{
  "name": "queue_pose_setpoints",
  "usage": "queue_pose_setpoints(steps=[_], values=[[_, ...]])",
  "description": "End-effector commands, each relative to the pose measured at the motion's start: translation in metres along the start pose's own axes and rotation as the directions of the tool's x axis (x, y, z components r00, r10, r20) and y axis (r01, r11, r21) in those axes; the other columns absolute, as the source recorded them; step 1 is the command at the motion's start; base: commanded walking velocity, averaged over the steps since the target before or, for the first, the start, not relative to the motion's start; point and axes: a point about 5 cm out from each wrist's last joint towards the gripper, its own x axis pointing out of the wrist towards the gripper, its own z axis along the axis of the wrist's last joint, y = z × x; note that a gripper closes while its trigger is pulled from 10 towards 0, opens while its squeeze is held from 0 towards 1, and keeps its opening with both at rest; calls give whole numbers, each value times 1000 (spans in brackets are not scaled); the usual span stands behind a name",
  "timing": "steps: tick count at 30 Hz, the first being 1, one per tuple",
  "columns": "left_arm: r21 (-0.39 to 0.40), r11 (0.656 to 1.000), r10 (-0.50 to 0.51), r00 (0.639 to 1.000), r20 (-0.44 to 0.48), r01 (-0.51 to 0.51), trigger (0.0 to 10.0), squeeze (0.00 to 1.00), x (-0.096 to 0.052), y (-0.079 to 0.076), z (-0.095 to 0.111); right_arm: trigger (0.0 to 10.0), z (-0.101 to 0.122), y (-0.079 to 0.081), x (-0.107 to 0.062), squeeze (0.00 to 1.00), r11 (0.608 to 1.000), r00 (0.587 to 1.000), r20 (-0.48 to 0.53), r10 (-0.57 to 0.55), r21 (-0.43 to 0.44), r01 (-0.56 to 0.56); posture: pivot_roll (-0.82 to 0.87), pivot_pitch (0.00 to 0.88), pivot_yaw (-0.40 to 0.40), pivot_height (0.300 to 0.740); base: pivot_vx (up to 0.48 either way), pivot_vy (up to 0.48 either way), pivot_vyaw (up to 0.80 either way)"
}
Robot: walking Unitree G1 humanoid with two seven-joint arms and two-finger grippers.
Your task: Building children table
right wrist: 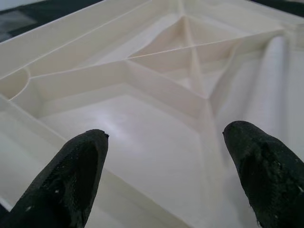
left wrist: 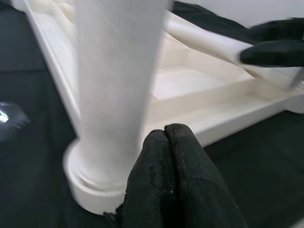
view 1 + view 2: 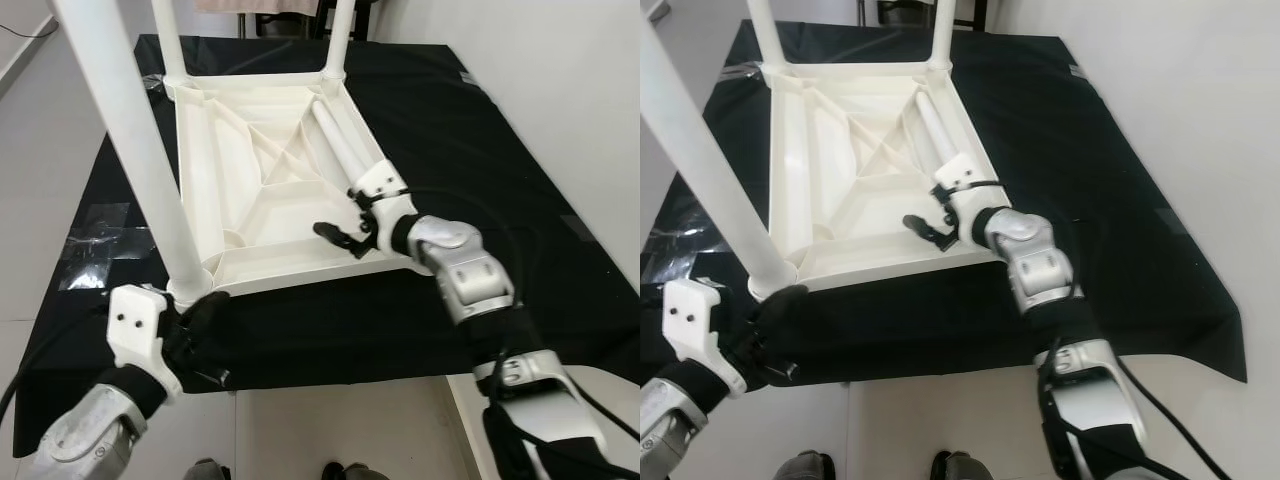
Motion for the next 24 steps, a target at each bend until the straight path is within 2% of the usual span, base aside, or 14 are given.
queue_pose_setpoints(steps=[1, 3, 6, 11, 13, 17, 24], values=[[26, 999, 23, 1000, -7, -23, 10000, 0, 1, 4, 0, 10000, 2, -4, -8, 0, 999, 998, 52, 25, 28, -27, 66, 161, -102, 740, 0, 0, 0], [45, 997, 54, 998, 15, -54, 10000, 0, 4, 12, 4, 10000, 13, -2, -19, 0, 989, 983, 155, 101, 87, -115, 59, 157, -87, 740, 0, 0, 0], [64, 995, 72, 997, 30, -74, 10000, 0, 7, 19, 7, 10000, 20, 5, -25, 0, 973, 958, 233, 168, 116, -199, 60, 157, -82, 740, 0, 0, 0], [98, 988, 117, 992, 51, -122, 10000, 0, 10, 28, 12, 10000, 18, 6, -24, 0, 970, 955, 246, 164, 134, -201, 60, 156, -76, 740, 0, 0, 0], [116, 979, 159, 985, 63, -166, 10000, 0, 10, 38, 15, 10000, 17, 7, -24, 0, 968, 954, 252, 163, 145, -204, 61, 157, -74, 740, 0, 0, 0], [126, 971, 194, 978, 74, -202, 10000, 0, 9, 47, 17, 10000, 17, 9, -25, 0, 963, 948, 262, 179, 150, -223, 61, 158, -77, 740, 0, 0, 0], [138, 962, 224, 971, 86, -235, 10000, 0, 9, 56, 19, 10000, 20, 12, -30, 0, 952, 933, 292, 210, 157, -264, 70, 153, -75, 740, 0, 0, 0]])
